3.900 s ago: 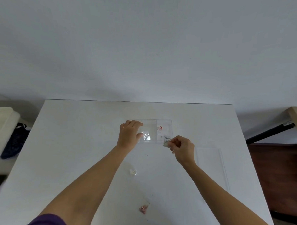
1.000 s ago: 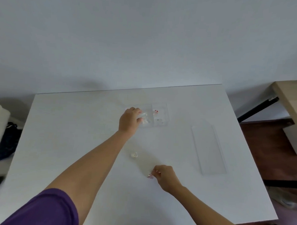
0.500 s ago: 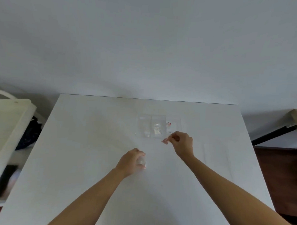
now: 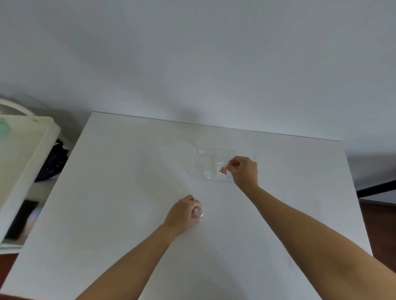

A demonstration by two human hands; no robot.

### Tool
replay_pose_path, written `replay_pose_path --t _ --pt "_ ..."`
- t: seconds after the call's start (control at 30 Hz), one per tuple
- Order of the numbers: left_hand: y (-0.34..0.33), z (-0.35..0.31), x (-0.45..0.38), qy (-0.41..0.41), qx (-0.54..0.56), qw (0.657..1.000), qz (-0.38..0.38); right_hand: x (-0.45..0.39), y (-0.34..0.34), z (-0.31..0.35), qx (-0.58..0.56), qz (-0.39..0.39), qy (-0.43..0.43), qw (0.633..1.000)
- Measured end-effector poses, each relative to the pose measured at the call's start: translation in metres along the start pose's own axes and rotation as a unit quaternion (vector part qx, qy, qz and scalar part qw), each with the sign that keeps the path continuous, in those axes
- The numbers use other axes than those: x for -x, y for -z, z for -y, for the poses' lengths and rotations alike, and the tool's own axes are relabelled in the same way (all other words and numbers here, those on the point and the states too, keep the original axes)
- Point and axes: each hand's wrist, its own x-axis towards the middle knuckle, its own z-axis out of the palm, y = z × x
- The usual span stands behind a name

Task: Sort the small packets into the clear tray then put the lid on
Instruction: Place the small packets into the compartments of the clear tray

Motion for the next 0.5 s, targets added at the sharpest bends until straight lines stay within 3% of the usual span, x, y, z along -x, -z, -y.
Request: replay_pose_path --t 0.13,0.3,0.5 --pt "0.004 0.002 -0.002 -0.014 0.026 0.999 -0.017 0.0 -0.005 -0.008 0.012 0.008 0.0 1.0" --pt "0.025 -0.004 -0.023 -0.043 0.045 0.995 -0.083 -0.002 0.008 -0.029 0.109 -0.075 0.083 0.988" --pt "0.059 -0.017 -0.066 -0.047 0.012 0.988 -0.147 -0.007 0.019 -0.068 0.249 0.125 0.089 0.956"
